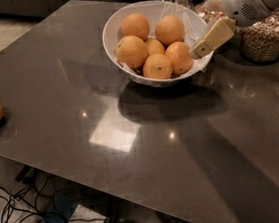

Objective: Pick orange from white bowl

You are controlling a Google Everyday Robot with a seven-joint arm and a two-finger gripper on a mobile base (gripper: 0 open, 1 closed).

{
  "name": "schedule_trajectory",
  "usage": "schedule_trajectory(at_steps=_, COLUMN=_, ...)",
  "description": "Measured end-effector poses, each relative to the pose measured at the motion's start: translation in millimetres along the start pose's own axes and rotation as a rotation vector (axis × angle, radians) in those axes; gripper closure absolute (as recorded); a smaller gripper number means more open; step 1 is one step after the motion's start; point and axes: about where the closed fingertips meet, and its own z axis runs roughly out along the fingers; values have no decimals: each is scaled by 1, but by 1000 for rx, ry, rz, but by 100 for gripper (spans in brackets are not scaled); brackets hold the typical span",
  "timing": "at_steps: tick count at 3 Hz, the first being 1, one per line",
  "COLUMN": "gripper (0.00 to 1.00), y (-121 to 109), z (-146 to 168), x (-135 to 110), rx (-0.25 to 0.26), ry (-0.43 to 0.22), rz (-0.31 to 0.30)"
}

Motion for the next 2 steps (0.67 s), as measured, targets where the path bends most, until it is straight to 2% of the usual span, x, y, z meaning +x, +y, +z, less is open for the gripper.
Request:
schedule_trajectory(at_steps=1, gripper=10, y=-11, z=8, x=8, rx=2, ry=29, rz=-14)
schedule_trajectory(at_steps=2, gripper=0, y=-11, z=8, x=8, rx=2, ry=29, rz=-14)
